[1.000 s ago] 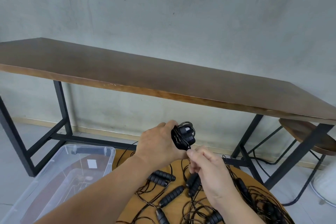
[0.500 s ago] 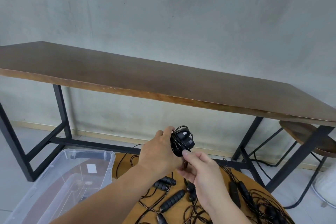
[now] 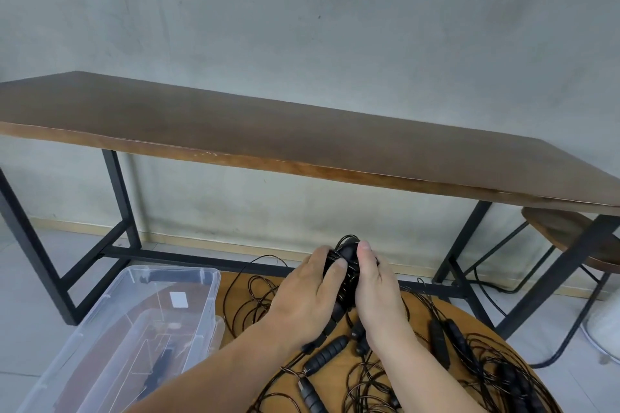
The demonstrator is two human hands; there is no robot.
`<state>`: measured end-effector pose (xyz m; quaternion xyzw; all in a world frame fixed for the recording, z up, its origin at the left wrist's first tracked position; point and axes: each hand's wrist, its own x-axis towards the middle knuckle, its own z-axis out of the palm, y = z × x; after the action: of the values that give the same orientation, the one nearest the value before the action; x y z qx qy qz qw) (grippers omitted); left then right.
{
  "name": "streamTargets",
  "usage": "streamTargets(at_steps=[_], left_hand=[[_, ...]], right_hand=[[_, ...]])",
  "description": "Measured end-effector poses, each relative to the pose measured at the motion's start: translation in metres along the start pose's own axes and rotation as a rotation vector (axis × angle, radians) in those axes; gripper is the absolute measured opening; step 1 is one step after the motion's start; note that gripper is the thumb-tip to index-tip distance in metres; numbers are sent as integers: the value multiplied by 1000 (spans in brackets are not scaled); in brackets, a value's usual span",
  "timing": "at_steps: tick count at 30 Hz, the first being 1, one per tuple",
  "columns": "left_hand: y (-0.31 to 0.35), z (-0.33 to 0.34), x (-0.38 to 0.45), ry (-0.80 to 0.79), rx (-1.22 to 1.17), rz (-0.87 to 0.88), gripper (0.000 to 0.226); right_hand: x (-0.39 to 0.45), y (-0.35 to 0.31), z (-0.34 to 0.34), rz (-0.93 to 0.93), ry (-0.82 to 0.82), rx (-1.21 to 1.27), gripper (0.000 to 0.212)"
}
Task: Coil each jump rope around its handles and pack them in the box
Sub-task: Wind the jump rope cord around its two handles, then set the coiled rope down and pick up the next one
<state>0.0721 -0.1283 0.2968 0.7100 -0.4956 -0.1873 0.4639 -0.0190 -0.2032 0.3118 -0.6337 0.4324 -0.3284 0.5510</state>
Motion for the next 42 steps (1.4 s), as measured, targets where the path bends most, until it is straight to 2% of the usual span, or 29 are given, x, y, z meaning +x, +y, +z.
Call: streamTargets(at_steps=[3, 8, 11, 13, 17, 19, 23, 25, 29, 33, 37, 42], left_hand=[[-9, 4, -3, 37, -11, 27, 50], [-22, 11, -8, 46, -47, -1, 68], [-30, 16, -12, 55, -68, 5, 56], [-36, 18, -15, 44, -60, -17, 58], [-43, 19, -18, -11, -52, -126, 50], [-43, 19, -12, -25, -24, -218, 44], [-49, 14, 2, -23, -41, -379, 45], [-57, 10, 3, -46, -92, -445, 46], [-69, 9, -11, -129, -14, -503, 46], [-80, 20, -39, -72, -6, -626, 39], [-106, 38, -72, -52, -5, -727, 34], [-128, 55, -110, -14, 15, -864, 28]], right_hand=[[2, 0, 2, 8, -17, 17, 44], [3, 9, 2, 34, -58, 68, 42], [8, 19, 3, 52, -89, 57, 44], [10, 26, 3, 112, -123, 59, 43], [18, 31, 2, 359, -259, 42, 54], [20, 31, 2, 399, -275, 50, 56], [15, 38, -1, 445, -327, 377, 44], [11, 48, -2, 442, -347, 441, 40], [-1, 77, 3, 416, -440, 330, 32], [-11, 114, 10, 448, -502, 219, 26], [-27, 156, 15, 526, -578, 63, 31], [-47, 208, 21, 632, -624, 41, 27]])
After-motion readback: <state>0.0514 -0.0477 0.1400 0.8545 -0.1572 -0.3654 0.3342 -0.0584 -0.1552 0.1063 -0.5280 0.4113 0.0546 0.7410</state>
